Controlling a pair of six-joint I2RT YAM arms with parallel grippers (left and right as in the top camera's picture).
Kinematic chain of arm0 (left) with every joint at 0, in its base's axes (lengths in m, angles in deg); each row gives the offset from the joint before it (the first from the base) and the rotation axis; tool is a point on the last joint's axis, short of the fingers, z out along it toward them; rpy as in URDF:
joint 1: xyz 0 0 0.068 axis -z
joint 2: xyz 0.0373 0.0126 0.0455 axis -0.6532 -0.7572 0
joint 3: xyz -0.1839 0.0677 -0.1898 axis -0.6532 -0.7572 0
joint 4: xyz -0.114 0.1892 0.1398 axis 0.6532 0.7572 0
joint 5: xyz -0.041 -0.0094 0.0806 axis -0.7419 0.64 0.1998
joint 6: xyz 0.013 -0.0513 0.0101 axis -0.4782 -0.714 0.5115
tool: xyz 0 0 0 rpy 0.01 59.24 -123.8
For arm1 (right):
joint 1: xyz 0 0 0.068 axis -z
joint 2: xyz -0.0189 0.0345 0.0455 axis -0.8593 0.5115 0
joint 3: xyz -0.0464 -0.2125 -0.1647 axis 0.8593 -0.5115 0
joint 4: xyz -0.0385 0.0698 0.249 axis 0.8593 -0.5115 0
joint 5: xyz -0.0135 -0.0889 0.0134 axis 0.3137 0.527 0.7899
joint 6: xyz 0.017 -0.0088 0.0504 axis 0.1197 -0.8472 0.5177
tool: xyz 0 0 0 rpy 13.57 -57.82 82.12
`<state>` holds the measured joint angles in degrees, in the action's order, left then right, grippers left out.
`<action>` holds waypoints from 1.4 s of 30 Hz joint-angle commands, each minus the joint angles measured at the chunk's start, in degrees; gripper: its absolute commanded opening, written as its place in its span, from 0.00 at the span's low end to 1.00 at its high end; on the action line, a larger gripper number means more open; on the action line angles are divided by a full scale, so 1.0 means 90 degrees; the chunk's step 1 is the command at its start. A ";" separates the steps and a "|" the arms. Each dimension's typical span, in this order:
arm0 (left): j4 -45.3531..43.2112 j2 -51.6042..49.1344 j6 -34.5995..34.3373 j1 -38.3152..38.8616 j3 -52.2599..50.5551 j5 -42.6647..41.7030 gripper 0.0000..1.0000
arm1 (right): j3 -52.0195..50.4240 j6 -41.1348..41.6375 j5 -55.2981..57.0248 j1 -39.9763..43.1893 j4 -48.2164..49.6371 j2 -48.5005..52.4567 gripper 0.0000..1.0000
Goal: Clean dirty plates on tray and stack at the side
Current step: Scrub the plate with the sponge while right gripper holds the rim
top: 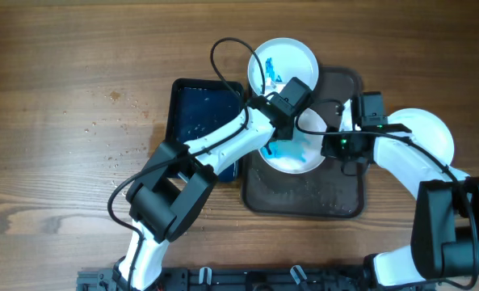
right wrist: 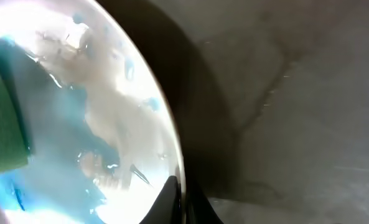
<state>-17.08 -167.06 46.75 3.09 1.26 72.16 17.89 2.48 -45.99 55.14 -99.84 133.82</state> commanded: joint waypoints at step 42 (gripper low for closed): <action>0.0294 0.0129 -0.0296 -0.0226 0.0036 -0.2159 0.04 | -0.0138 -0.0189 0.0352 -0.0313 -0.0240 0.0243 0.05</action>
<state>-8.84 -166.47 44.91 1.89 1.94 61.56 17.89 2.46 -47.97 54.09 -101.00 134.11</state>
